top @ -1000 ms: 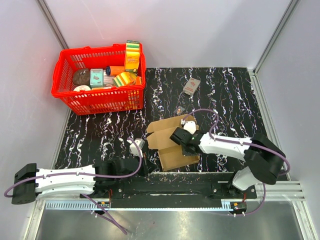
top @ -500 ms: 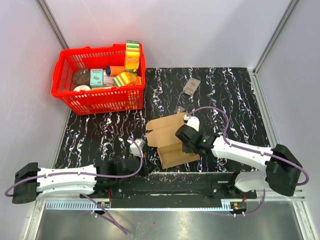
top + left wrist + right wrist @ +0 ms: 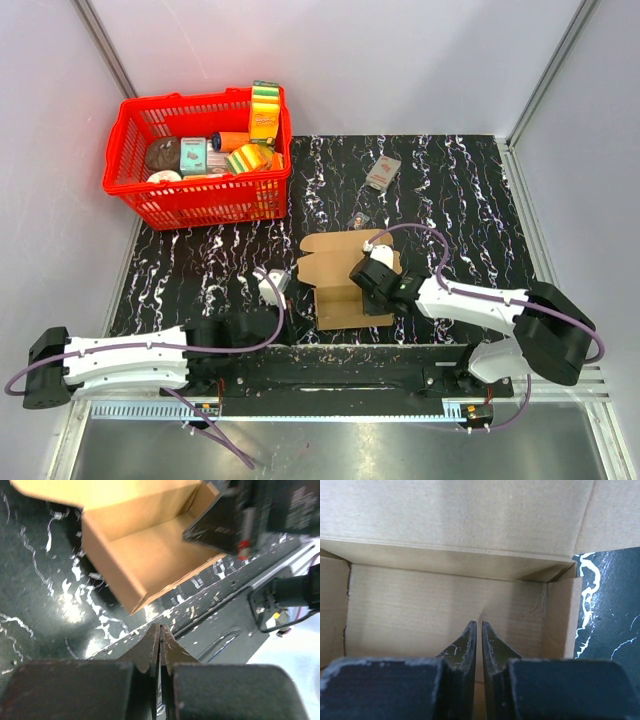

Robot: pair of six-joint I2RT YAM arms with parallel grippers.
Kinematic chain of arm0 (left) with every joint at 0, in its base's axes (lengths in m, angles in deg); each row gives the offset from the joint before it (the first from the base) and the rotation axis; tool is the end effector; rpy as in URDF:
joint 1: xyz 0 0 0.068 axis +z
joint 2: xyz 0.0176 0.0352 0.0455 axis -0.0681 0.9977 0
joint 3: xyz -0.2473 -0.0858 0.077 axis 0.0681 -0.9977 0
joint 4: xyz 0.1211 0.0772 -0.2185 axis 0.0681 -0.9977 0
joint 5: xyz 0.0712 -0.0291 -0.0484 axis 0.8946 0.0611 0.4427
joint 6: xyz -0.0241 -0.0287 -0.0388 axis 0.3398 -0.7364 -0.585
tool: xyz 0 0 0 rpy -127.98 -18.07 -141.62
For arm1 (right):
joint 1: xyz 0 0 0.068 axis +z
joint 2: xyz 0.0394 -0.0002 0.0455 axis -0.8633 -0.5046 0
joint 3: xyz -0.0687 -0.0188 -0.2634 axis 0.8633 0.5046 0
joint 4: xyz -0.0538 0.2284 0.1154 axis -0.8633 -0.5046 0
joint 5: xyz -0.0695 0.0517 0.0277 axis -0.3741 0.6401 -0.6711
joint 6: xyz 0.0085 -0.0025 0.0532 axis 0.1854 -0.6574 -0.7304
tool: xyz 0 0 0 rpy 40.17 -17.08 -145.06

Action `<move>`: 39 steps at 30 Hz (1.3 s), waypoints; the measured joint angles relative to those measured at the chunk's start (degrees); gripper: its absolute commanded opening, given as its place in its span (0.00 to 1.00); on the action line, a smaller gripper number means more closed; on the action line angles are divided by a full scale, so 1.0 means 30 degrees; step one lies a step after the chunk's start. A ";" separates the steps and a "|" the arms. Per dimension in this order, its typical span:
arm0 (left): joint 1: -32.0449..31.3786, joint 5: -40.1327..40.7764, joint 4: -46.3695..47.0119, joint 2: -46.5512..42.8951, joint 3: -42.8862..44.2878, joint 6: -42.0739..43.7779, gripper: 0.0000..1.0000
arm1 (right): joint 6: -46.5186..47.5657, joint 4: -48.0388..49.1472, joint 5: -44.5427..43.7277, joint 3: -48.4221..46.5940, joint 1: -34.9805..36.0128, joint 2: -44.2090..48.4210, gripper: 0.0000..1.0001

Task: Fold the paper box

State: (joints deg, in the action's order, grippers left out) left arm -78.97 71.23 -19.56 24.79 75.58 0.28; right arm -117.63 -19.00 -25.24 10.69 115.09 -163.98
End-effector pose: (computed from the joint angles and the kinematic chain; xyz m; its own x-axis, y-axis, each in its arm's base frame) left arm 0.0548 -0.1533 0.1914 -0.7487 -0.1514 -0.6454 0.3502 0.7363 -0.5789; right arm 0.1503 0.2011 0.1824 -0.8554 -0.0955 -0.5091 -0.1971 0.9689 0.1494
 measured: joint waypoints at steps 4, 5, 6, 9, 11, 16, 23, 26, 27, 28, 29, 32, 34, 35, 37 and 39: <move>0.0000 0.0488 -0.0342 0.0189 0.1872 0.1013 0.00 | -0.0131 0.0539 0.0182 0.0692 0.0000 -0.0175 0.13; 0.0000 0.0576 -0.0277 0.0415 0.2331 0.1239 0.00 | -0.0189 0.0685 0.0197 0.0882 0.0000 -0.0175 0.13; 0.0007 0.0619 -0.0211 0.0743 0.2710 0.1479 0.00 | -0.0240 0.0780 0.0226 0.1042 0.0000 -0.0175 0.12; 0.0240 0.0459 0.0321 0.2047 0.3453 0.2025 0.00 | -0.0357 0.1115 0.0379 0.1377 0.0000 -0.0175 0.12; 0.0648 0.0131 0.0831 0.3220 0.3614 0.2361 0.00 | -0.0444 0.1341 0.0488 0.1552 0.0000 -0.0175 0.12; 0.1829 -0.1166 0.1639 0.6273 0.3781 0.3067 0.00 | -0.0750 0.2047 0.0517 0.2113 0.0000 0.0000 0.12; 0.2390 -0.2812 0.1945 1.0163 0.6113 0.4335 0.00 | -0.0896 0.2565 0.0525 0.2565 0.0000 0.0379 0.12; 0.2404 -0.3242 0.1916 1.1293 0.7176 0.4728 0.00 | -0.0918 0.2710 0.0525 0.2652 0.0000 0.0430 0.11; 0.2404 -0.3300 0.1938 1.1555 0.7373 0.4809 0.00 | -0.0947 0.2761 0.0525 0.2696 0.0000 0.0474 0.12; 0.2404 -0.3402 0.1931 1.1839 0.7504 0.4881 0.00 | -0.0969 0.2834 0.0525 0.2754 0.0000 0.0546 0.12; 0.2404 -0.3468 0.1916 1.2021 0.7512 0.4925 0.00 | -0.0984 0.2841 0.0517 0.2834 0.0000 0.0670 0.12; 0.2404 -0.3759 0.1632 1.2648 0.7512 0.4918 0.00 | -0.1042 0.2812 0.0466 0.2958 0.0000 0.1311 0.12; 0.2404 -0.3993 0.1617 1.3107 0.7512 0.4918 0.00 | -0.1049 0.2805 0.0364 0.2951 0.0000 0.2091 0.13; 0.2404 -0.4138 0.1617 1.3325 0.7512 0.4918 0.00 | -0.1049 0.2812 0.0321 0.2951 0.0000 0.2433 0.13; 0.2404 -0.4357 0.1617 1.3719 0.7512 0.4918 0.00 | -0.1035 0.2761 0.0117 0.2951 0.0007 0.3366 0.13; 0.2404 -0.4619 0.1625 1.4185 0.7512 0.4918 0.00 | -0.1027 0.2637 -0.0219 0.2922 0.0007 0.4306 0.14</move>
State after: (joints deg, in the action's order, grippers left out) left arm -71.76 57.37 -14.68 67.34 98.12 15.04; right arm -120.71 -11.09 -25.89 19.45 115.11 -151.06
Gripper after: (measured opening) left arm 0.013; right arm 0.132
